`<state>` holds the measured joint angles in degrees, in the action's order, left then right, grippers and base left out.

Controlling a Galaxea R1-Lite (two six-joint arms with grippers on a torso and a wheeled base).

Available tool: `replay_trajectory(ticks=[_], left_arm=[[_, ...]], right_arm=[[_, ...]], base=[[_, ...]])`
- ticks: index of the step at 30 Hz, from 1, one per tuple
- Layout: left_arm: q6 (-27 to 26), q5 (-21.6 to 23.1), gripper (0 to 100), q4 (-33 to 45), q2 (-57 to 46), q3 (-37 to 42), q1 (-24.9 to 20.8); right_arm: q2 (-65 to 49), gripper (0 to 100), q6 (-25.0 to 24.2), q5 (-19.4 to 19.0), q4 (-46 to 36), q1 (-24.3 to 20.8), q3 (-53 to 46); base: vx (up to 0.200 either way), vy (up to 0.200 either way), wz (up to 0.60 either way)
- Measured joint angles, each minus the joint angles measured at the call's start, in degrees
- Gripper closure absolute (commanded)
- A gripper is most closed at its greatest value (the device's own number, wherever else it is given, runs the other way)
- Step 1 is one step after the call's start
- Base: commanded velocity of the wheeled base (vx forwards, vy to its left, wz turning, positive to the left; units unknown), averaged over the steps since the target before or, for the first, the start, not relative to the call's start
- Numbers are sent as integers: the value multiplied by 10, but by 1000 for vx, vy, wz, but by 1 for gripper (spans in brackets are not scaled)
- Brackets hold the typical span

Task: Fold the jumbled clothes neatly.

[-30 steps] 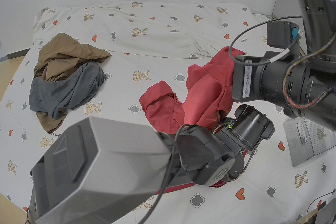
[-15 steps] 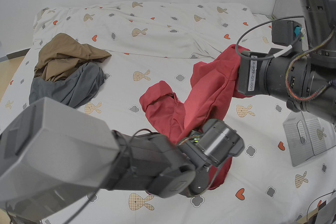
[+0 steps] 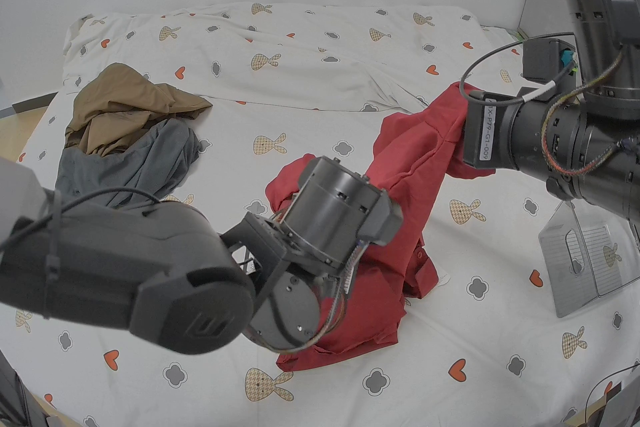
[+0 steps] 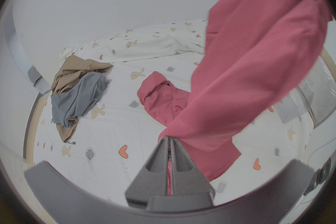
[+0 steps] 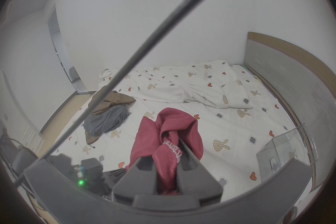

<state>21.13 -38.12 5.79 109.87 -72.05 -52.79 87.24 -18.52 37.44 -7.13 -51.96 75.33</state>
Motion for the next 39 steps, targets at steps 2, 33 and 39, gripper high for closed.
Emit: replay_trajectory(ticks=[2, 33, 39], left_arm=[[-6, 0, 100, 1, -13, 7, -22], [39, -3, 0, -8, 96, -42, -88], [38, -3, 0, -5, 138, -99, -72]], right_arm=[[0, 100, 0, 0, 0, 2, 0], [-2, 100, -1, 0, -1, 7, -1], [-4, 100, -1, 0, 0, 5, -5]], base=[[0, 0, 0], [0, 0, 0], [0, 0, 0]])
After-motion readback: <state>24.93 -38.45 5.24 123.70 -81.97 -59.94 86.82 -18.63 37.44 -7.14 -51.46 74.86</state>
